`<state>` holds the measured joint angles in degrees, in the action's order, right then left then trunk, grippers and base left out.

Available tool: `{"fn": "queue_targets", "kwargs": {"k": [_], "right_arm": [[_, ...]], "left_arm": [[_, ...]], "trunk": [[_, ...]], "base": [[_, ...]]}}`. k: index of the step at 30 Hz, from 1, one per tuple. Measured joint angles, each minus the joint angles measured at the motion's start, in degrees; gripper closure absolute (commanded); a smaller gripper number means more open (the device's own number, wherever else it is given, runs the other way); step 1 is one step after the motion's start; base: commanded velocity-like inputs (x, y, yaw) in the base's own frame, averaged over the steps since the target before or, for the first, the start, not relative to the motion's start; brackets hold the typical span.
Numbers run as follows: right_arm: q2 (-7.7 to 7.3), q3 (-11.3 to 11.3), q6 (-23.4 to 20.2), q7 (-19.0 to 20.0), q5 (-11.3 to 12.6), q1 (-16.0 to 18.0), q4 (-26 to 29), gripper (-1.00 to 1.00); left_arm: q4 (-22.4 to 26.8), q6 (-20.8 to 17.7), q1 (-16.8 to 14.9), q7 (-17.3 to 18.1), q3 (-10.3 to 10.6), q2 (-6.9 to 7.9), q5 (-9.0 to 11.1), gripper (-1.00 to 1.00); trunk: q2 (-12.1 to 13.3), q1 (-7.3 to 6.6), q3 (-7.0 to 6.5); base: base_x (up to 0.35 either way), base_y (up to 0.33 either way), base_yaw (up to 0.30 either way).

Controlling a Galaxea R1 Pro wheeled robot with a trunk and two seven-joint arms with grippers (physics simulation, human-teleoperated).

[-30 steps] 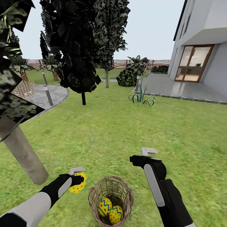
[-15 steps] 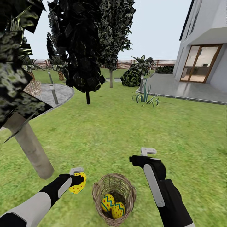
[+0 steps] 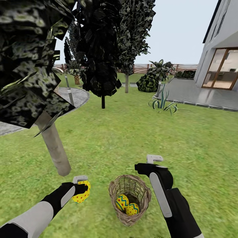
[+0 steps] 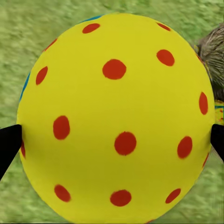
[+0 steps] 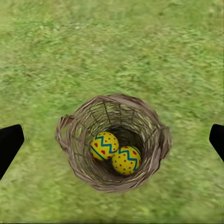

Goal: Take the three Easter eggs out of the wicker basket on the lawn in the garden, then place them on the lawn next to a single tree (choose any tree) so that all three eggs are next to the same tree and none are left in the basket.

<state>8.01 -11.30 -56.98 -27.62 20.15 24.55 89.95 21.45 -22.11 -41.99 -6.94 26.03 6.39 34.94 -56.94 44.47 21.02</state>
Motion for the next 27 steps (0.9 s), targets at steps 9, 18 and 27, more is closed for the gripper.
{"fn": "queue_targets", "kwargs": {"k": [9, 18, 27], "right_arm": [[0.0, 0.0, 0.0, 0.0, -0.07, 0.0, 0.0, -1.0], [0.06, 0.0, 0.0, -0.01, 0.01, 0.0, 0.0, -1.0], [0.06, 0.0, 0.0, 0.0, 0.02, 0.0, 0.0, -1.0]], "left_arm": [[0.0, 0.03, 0.0, 0.03, 0.01, 0.04, 0.07, 1.0], [0.0, 0.03, 0.0, 0.11, -0.01, 0.12, 0.07, 1.0], [0.0, -0.04, 0.0, 0.41, 0.0, 0.15, 0.08, 1.0]], "trunk": [[0.0, 0.0, -0.48], [0.0, -0.01, -0.79], [0.0, -0.03, -0.8]], "base": [[-0.261, 0.17, 0.247], [-0.156, 0.124, 0.14], [-0.081, 0.128, 0.196]]}}
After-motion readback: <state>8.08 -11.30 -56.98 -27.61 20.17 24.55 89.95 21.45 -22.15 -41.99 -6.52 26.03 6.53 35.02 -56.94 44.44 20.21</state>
